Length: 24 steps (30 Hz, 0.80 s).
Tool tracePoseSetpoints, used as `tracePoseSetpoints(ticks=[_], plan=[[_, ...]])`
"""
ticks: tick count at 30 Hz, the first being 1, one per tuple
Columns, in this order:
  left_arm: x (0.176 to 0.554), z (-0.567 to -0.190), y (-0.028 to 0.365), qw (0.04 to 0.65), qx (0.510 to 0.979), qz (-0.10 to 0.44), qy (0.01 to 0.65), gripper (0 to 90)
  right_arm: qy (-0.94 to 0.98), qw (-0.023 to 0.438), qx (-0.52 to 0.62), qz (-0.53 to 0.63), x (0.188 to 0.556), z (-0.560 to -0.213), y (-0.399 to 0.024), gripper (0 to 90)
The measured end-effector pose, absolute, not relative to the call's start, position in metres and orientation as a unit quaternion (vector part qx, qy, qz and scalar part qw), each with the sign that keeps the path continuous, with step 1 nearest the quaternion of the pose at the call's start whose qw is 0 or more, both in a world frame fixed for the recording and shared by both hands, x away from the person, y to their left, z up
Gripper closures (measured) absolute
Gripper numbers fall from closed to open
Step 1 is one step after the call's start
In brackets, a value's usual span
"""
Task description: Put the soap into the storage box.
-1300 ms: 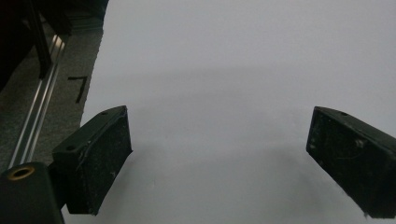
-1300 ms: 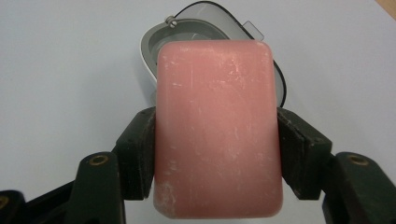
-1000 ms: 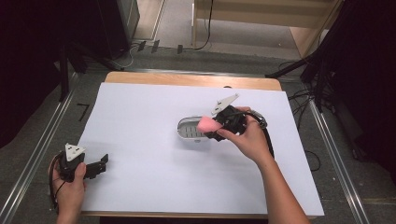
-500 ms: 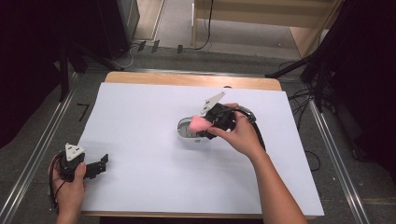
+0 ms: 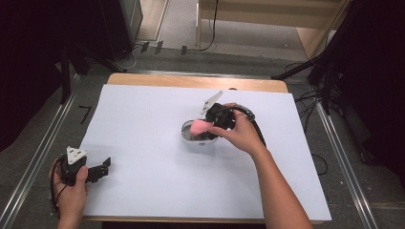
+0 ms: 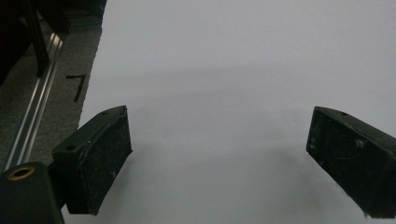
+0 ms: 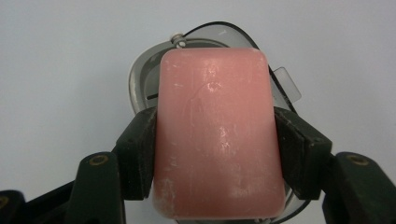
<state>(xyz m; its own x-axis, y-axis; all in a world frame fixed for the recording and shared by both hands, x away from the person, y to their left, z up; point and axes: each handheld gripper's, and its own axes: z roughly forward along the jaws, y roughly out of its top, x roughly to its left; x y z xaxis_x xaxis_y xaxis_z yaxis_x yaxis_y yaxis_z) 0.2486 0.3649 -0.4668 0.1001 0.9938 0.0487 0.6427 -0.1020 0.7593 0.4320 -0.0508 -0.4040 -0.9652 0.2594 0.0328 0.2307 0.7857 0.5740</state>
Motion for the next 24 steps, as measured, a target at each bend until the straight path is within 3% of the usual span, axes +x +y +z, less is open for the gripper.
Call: tracePoseSetpoints(ticks=[14, 19, 24], plan=[[0.249, -0.467, 0.365, 0.294, 0.680, 0.297, 0.602, 6.9, 0.939, 0.015, 0.145, 0.311, 0.436, -0.405, -0.051, 38.1], [0.249, -0.467, 0.365, 0.295, 0.680, 0.296, 0.602, 6.9, 0.926, -0.001, 0.164, 0.340, 0.434, -0.395, -0.056, 34.0], [0.249, -0.467, 0.365, 0.295, 0.680, 0.297, 0.602, 6.9, 0.921, 0.021, 0.184, 0.343, 0.426, -0.388, -0.064, 29.5]])
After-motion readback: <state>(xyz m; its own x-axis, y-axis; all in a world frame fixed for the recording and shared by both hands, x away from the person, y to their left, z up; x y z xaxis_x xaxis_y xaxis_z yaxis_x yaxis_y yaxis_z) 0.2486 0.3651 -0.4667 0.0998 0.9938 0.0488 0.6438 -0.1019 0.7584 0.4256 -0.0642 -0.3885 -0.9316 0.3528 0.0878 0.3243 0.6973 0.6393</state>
